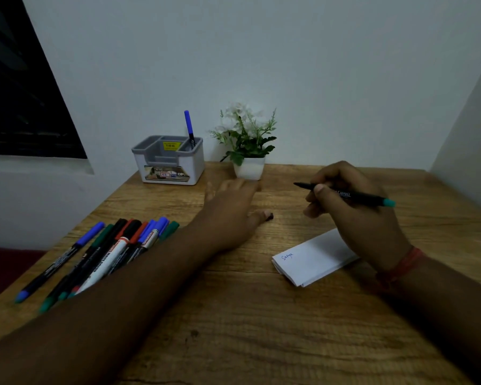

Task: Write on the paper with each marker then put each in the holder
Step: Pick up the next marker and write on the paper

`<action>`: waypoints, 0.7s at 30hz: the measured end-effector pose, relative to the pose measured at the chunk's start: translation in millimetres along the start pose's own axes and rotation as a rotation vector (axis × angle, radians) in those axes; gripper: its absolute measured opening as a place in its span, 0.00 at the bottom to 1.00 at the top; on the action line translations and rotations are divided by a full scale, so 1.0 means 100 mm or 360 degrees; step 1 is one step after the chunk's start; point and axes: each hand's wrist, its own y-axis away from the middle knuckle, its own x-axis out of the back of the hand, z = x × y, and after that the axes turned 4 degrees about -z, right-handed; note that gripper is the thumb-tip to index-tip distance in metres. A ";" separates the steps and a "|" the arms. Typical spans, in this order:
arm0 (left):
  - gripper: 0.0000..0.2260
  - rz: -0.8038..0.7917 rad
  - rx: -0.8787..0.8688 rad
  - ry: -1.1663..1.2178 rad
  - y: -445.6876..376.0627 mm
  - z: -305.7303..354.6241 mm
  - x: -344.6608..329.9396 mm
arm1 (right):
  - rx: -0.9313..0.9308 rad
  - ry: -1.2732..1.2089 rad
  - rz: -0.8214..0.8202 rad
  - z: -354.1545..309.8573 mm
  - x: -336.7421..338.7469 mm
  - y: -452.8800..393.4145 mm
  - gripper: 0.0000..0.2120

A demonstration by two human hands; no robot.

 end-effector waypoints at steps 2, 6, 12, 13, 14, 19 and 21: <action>0.34 0.0009 -0.0037 -0.0145 0.01 -0.01 -0.02 | -0.0067 -0.0033 0.0003 0.02 0.00 -0.01 0.07; 0.40 -0.0054 -0.0104 -0.0337 0.06 0.02 -0.05 | -0.0167 -0.0147 0.0007 0.01 0.00 -0.02 0.09; 0.41 -0.0179 -0.0126 -0.0439 0.11 0.04 -0.02 | -0.0363 -0.0107 -0.0182 -0.18 0.08 -0.06 0.05; 0.41 -0.0206 -0.0138 -0.0439 0.12 0.04 -0.03 | -0.0426 -0.0121 -0.0224 -0.20 0.08 -0.03 0.05; 0.41 -0.0229 -0.0149 -0.0446 0.13 0.04 -0.04 | -0.0468 -0.0137 -0.0260 -0.22 0.08 0.00 0.05; 0.43 -0.0330 -0.0208 -0.0453 0.15 0.06 -0.09 | -0.0568 -0.0020 -0.0354 -0.16 0.10 0.29 0.05; 0.43 -0.0338 -0.0227 -0.0444 0.16 0.07 -0.11 | -0.0572 0.0076 -0.0399 -0.11 0.09 0.35 0.06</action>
